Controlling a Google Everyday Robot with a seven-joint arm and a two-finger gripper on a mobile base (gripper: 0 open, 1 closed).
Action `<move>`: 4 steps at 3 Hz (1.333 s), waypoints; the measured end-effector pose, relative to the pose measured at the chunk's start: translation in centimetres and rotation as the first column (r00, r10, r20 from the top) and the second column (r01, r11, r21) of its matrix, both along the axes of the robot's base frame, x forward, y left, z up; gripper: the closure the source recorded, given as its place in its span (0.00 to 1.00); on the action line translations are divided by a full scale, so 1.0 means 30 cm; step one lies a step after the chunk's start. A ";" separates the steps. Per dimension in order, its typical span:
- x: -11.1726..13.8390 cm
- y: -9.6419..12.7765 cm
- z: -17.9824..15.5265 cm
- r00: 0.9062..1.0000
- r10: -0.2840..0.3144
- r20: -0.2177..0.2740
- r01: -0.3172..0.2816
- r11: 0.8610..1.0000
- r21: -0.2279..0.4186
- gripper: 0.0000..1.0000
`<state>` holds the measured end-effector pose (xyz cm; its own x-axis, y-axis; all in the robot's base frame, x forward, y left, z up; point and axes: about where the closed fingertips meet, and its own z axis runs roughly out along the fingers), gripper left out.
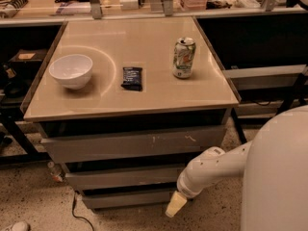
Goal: Close middle drawer
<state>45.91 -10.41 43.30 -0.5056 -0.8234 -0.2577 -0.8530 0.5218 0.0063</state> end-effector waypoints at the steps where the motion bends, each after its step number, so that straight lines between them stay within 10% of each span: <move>1: 0.000 0.000 0.000 1.000 0.000 0.000 0.000 1.000 0.000 0.13; 4: 0.007 0.001 -0.005 1.000 0.000 -0.003 0.000 1.000 -0.004 0.79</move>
Offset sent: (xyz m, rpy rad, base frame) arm 0.0000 0.0000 0.0000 0.0000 0.0000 0.0000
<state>46.11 -10.39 43.14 -0.5063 -0.8244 -0.2528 -0.8531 0.5217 0.0071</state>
